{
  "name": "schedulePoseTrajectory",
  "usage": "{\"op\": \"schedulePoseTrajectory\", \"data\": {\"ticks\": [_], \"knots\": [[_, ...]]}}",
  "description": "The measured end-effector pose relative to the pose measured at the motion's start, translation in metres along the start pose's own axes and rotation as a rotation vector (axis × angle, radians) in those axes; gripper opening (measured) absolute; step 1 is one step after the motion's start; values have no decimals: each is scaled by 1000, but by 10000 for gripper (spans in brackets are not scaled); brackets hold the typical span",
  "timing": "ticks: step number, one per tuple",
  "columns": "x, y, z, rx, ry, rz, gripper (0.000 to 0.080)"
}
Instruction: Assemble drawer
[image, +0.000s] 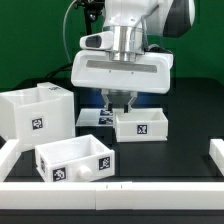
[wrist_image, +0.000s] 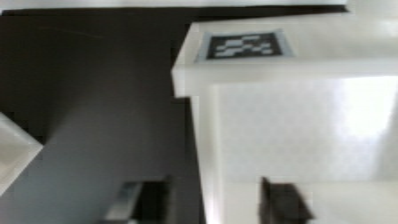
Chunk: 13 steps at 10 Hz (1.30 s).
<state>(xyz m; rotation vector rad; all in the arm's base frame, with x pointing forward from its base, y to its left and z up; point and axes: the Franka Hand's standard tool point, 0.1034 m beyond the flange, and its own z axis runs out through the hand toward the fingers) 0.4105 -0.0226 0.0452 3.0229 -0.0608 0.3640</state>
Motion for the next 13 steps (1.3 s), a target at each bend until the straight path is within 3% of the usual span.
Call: {"op": "schedulePoseTrajectory", "data": {"ticks": [1, 2, 3, 4, 5, 6, 7, 10, 11, 12, 13], "knots": [[-2, 5, 1, 0, -11, 0, 495], [-2, 14, 1, -5, -18, 14, 495], [-3, 27, -1, -8, -28, 28, 619], [1, 31, -2, 21, -74, 56, 619], [25, 23, -16, 61, -75, 67, 640], [32, 20, -17, 60, -58, 57, 647], [25, 23, -13, 53, -69, 58, 647], [29, 19, -16, 61, -69, 71, 649], [33, 4, -29, 103, -116, 149, 649], [42, 4, -46, 127, -133, 202, 649], [48, 13, -55, 131, -147, 259, 649]]}}
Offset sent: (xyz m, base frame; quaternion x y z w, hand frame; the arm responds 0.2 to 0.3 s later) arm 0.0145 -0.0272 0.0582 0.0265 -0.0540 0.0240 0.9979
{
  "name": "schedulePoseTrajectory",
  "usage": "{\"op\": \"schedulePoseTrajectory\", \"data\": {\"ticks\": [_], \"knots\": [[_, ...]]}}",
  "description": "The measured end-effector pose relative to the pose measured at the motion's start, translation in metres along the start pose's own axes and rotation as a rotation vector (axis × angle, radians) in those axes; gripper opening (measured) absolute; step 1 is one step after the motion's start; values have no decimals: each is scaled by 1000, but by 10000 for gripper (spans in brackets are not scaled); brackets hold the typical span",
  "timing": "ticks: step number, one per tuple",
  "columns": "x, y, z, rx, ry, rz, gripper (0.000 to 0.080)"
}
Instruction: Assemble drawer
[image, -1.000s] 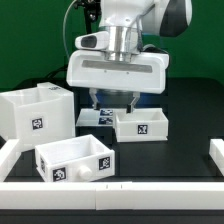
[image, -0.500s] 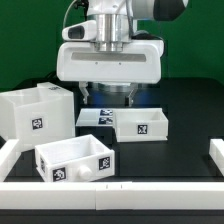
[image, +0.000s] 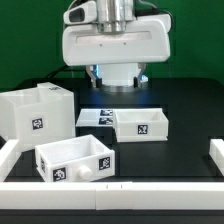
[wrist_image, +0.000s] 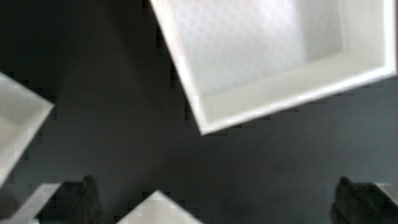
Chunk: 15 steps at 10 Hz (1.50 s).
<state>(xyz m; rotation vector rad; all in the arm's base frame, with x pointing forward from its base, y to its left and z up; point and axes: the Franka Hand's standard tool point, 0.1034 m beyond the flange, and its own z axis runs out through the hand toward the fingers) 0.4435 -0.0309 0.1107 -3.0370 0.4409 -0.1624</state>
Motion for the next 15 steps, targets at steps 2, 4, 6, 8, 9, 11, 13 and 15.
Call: {"op": "schedulePoseTrajectory", "data": {"ticks": [2, 4, 6, 8, 9, 11, 13, 15], "knots": [[6, 15, -7, 14, -49, 110, 649], [6, 19, -7, 21, -53, 139, 649], [6, 21, -6, 22, -57, 139, 649], [21, 46, -15, 64, -136, 144, 649], [24, 61, -17, 68, -151, 149, 649], [27, 82, -14, 65, -164, 182, 649], [32, 84, -13, 35, -74, 176, 649], [36, 90, -12, -3, 52, 183, 649]]}}
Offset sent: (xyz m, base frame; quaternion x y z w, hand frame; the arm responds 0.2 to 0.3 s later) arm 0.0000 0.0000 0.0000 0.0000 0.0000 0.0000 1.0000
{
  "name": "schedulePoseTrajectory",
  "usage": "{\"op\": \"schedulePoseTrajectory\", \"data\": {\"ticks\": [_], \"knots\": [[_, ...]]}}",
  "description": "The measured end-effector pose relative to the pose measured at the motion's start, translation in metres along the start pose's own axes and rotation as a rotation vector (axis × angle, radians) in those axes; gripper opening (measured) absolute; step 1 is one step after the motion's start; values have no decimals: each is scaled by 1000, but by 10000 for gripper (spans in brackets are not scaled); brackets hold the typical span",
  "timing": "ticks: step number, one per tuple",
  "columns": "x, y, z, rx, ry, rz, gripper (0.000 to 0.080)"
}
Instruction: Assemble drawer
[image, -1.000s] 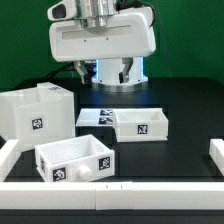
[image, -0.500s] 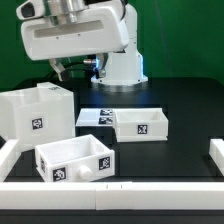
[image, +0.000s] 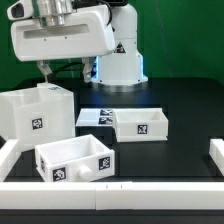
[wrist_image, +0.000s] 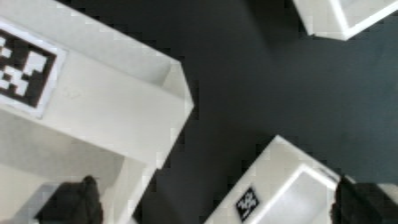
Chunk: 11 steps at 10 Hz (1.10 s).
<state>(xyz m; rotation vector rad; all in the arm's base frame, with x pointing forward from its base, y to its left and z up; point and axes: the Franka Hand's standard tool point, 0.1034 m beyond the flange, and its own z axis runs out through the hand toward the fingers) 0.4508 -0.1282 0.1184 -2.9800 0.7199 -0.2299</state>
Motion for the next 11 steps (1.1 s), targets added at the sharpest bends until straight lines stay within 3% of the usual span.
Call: {"op": "schedulePoseTrajectory", "data": {"ticks": [1, 3, 8, 9, 11], "knots": [[-1, 1, 2, 27, -82, 32, 649], [30, 6, -4, 65, -173, 78, 649], [29, 8, -1, 70, -207, 89, 649], [23, 12, 3, 94, -281, 125, 649], [21, 16, 13, 88, -318, 149, 649]]}}
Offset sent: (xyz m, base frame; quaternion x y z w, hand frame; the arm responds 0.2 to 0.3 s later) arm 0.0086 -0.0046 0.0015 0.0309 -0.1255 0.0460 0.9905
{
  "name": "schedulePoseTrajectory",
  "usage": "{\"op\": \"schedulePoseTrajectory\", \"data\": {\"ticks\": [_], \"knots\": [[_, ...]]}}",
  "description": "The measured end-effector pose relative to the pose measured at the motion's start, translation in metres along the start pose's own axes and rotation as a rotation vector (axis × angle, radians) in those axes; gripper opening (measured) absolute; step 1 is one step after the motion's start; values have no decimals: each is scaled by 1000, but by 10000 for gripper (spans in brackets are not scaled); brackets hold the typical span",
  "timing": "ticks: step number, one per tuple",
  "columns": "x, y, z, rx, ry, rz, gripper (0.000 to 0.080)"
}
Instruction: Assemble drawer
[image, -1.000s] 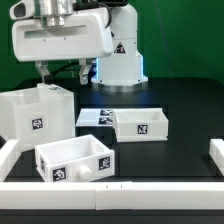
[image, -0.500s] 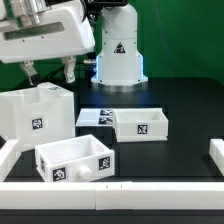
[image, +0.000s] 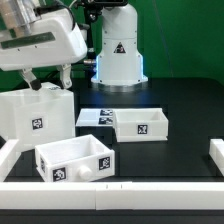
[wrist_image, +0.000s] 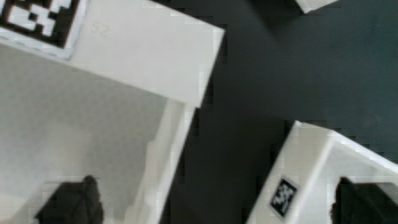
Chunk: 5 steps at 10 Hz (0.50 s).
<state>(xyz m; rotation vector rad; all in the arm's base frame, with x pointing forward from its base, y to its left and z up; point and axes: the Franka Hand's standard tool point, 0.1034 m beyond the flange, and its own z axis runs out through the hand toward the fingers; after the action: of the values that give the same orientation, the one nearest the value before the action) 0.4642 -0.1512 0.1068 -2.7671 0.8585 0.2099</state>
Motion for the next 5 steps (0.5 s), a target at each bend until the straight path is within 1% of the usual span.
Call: {"op": "schedulePoseTrajectory", "data": {"ticks": [1, 3, 4, 5], "knots": [[-3, -4, 5, -8, 3, 0, 649], [-1, 1, 10, -23, 16, -13, 649], [3, 1, 12, -50, 62, -33, 649], [4, 2, 14, -61, 92, -36, 649]]}}
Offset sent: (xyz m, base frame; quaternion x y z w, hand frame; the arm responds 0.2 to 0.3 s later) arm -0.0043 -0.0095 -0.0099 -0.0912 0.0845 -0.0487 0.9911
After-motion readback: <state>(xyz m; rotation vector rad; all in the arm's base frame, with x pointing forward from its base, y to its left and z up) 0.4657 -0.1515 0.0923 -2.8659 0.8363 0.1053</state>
